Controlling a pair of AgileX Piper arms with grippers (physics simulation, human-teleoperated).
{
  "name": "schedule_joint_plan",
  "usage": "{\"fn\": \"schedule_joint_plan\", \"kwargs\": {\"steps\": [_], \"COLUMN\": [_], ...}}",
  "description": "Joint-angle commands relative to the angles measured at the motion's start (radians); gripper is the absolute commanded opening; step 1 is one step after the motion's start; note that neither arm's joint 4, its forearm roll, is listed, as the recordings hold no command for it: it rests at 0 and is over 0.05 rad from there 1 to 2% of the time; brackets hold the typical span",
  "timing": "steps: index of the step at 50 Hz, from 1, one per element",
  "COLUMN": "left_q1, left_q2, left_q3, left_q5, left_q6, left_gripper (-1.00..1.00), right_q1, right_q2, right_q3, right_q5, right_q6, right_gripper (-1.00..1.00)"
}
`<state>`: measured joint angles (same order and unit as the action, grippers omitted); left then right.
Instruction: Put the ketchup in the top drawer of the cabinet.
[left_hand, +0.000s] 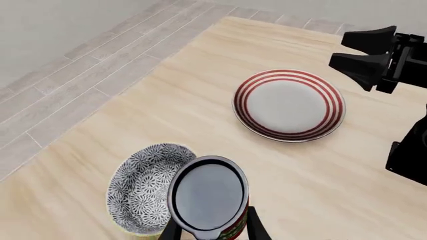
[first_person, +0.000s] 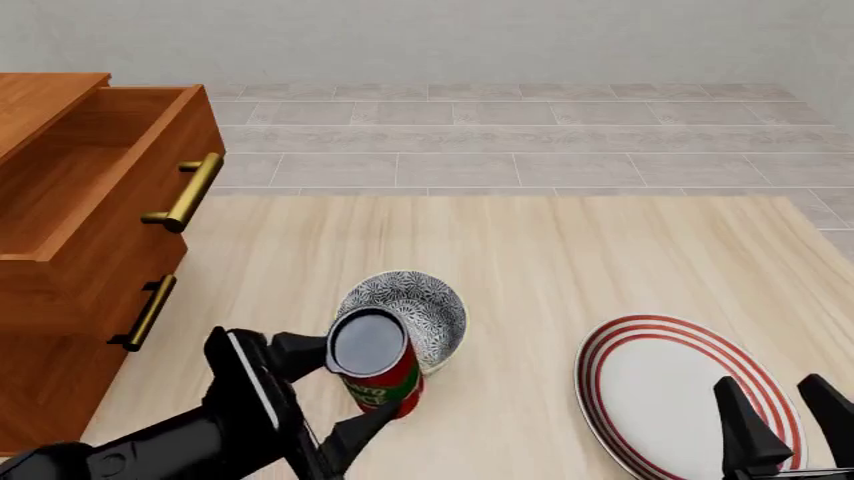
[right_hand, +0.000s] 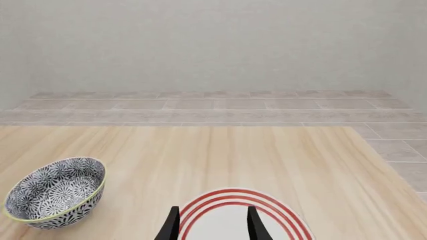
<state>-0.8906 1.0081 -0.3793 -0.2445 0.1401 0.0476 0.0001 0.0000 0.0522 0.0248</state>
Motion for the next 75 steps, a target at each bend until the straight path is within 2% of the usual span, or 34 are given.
{"fn": "schedule_joint_plan", "kwargs": {"steps": [1, 4, 7, 18, 24, 33, 44, 53, 56, 62, 67, 69, 73, 75], "left_q1": [0.054, 0.064, 0.084, 0.142, 0.18, 0.225, 0.258, 0.294, 0.282, 0.294, 0.316, 0.351, 0.33, 0.359], "left_q2": [-0.106, -0.088, -0.107, -0.191, -0.232, -0.293, -0.323, -0.386, -0.377, -0.384, -0.389, -0.398, -0.401, -0.424], "left_q3": [-0.025, -0.041, -0.041, -0.071, -0.133, -0.193, -0.256, -0.295, -0.326, -0.354, -0.406, -0.423, -0.46, -0.465], "left_q5": [0.121, 0.164, 0.185, 0.303, 0.419, 0.524, 0.596, 0.655, 0.682, 0.716, 0.782, 0.807, 0.854, 0.863], "left_q6": [0.057, 0.029, 0.032, 0.072, 0.083, 0.095, 0.104, 0.144, 0.082, 0.062, 0.064, 0.083, 0.064, 0.093], "left_gripper": [-1.0, -1.0, -1.0, -1.0, -1.0, -1.0, -1.0, -1.0, -1.0, -1.0, -1.0, -1.0, -1.0, -1.0], "right_q1": [0.002, 0.001, 0.001, -0.003, -0.007, 0.005, 0.006, 0.008, 0.009, 0.009, 0.015, 0.018, 0.017, 0.024], "right_q2": [0.0, 0.0, 0.0, 0.0, 0.0, 0.0, 0.0, 0.0, 0.0, 0.0, 0.0, 0.0, 0.0, 0.0], "right_q3": [0.0, 0.0, 0.0, 0.0, 0.0, 0.0, 0.0, 0.0, 0.0, 0.0, 0.0, 0.0, 0.0, 0.0], "right_q5": [0.001, 0.003, 0.004, 0.006, 0.005, 0.01, 0.013, 0.018, 0.019, 0.026, 0.03, 0.03, 0.028, 0.028], "right_q6": [-0.002, -0.003, -0.004, -0.007, -0.009, -0.008, -0.007, -0.008, -0.007, -0.005, -0.004, -0.004, 0.003, -0.001], "right_gripper": [1.0, 1.0, 1.0, 1.0, 1.0, 1.0, 1.0, 1.0, 1.0, 1.0, 1.0, 1.0, 1.0, 1.0]}}
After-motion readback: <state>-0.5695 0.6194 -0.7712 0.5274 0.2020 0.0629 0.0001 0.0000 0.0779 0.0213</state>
